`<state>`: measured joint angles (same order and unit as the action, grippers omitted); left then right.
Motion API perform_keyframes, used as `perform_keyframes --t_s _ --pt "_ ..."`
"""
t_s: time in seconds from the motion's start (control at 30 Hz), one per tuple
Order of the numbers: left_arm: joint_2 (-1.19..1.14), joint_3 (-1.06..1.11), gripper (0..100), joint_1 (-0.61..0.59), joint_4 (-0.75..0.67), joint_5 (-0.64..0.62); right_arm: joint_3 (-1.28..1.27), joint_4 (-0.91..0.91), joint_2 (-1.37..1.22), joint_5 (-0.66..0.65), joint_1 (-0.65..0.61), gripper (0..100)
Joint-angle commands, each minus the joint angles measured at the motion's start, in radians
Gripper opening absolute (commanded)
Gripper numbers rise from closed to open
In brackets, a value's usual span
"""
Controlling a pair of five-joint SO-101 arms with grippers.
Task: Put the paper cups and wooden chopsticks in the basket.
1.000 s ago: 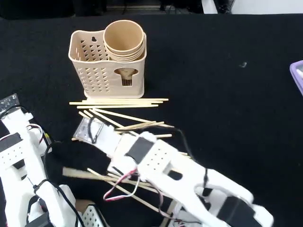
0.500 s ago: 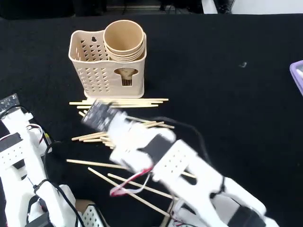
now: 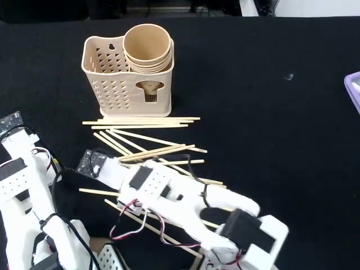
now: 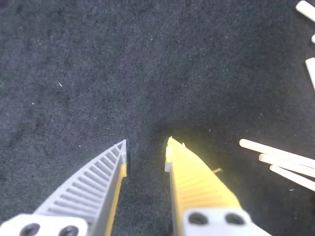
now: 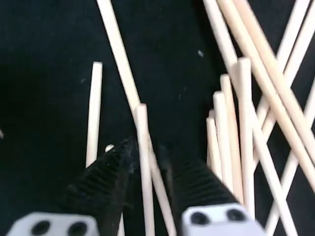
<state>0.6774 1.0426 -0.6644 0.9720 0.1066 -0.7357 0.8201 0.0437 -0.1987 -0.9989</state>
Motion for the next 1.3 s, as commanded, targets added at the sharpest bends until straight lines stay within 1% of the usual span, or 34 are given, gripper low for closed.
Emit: perform_keyframes --t_s 0.0,0.27,0.33,0.4,0.43,0.47,0.53,0.6,0.67,0.83,0.93,1.0,1.07,1.13,1.2,1.27 --pt "0.012 -0.010 13 0.005 -0.009 0.006 0.056 -0.018 -0.007 -0.003 -0.017 13.8" --pt "0.014 -0.010 13 0.005 -0.009 0.006 0.007 -0.018 -0.012 -0.005 -0.018 13.2" --pt "0.015 -0.010 13 0.005 -0.009 0.006 -0.012 -0.018 -0.012 -0.029 -0.018 7.8" --pt "0.015 -0.010 13 0.005 -0.009 0.006 -0.024 -0.018 -0.012 -0.117 -0.018 0.7" --pt "0.015 -0.010 13 0.005 -0.011 0.006 -0.030 -0.015 -0.010 -0.149 -0.018 1.3" --pt "0.015 -0.010 13 0.005 -0.011 0.006 -0.033 -0.003 -0.004 -0.153 -0.017 1.2" --pt "0.014 -0.010 13 0.005 -0.011 0.006 -0.012 0.020 0.004 -0.129 0.000 1.0" --pt "0.014 -0.010 13 0.005 -0.011 0.006 0.019 0.068 0.036 -0.123 0.032 1.1" --pt "0.012 -0.010 13 0.005 -0.011 0.006 0.054 0.133 0.101 -0.149 0.072 1.1" --pt "0.018 -0.010 13 0.005 -0.014 0.006 0.108 0.236 0.331 -0.180 0.161 1.1" --pt "0.021 -0.010 13 0.004 -0.012 0.006 0.127 0.261 0.453 -0.180 0.221 1.1" --pt "0.021 -0.010 13 0.004 -0.011 0.006 0.153 0.261 0.530 -0.180 0.287 1.1" --pt "0.021 -0.010 13 0.004 -0.012 0.006 0.208 0.256 0.604 -0.173 0.354 1.1" --pt "0.014 -0.010 13 0.005 -0.015 0.006 0.300 0.256 0.667 -0.170 0.394 1.1" --pt "0.012 -0.010 13 0.008 -0.015 0.005 0.421 0.242 0.707 -0.127 0.402 1.1" --pt "0.012 -0.005 13 0.012 -0.015 0.005 0.547 0.181 0.711 -0.029 0.402 1.1"
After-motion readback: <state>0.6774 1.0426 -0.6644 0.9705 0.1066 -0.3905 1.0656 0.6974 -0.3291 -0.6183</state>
